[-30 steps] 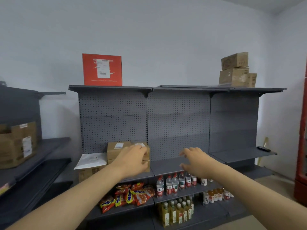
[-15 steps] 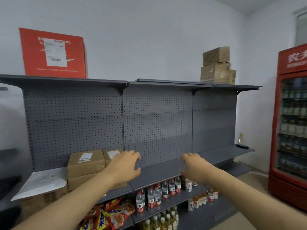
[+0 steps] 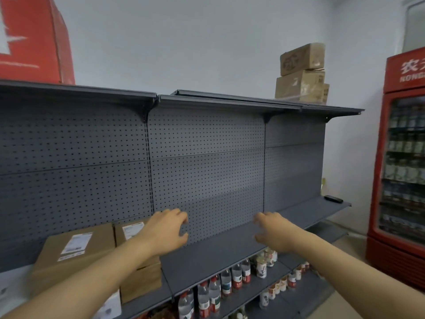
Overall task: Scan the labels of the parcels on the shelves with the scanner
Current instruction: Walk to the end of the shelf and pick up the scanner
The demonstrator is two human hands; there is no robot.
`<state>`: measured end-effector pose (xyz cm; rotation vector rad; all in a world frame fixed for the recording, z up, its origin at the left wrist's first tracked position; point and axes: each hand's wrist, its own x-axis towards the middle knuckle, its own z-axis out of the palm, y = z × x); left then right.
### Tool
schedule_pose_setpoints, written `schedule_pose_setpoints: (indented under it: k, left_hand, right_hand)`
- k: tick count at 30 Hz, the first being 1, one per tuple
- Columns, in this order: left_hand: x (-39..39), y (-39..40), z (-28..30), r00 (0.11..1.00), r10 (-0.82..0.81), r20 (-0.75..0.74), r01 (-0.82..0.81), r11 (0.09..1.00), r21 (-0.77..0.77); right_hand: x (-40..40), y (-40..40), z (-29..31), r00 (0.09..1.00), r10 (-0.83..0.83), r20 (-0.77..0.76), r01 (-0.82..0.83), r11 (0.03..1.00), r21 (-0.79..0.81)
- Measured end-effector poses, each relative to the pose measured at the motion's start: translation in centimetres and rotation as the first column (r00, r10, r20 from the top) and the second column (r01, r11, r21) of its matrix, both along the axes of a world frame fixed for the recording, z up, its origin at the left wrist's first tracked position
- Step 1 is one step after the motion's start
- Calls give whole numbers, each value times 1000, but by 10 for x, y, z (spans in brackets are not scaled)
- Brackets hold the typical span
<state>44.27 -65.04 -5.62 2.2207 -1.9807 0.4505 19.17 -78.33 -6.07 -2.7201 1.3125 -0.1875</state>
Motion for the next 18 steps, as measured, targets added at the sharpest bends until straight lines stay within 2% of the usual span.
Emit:
schedule_pose_setpoints:
  k: [7, 18]
  left_hand:
    - [42, -103, -18, 1000, -19, -16, 19, 999, 33]
    - [41, -285, -19, 980, -189, -66, 192, 980, 45]
  right_hand:
    - [43, -89, -15, 998, 8, -62, -8, 1000, 4]
    - [44, -243, -18, 994, -101, -50, 104, 993, 53]
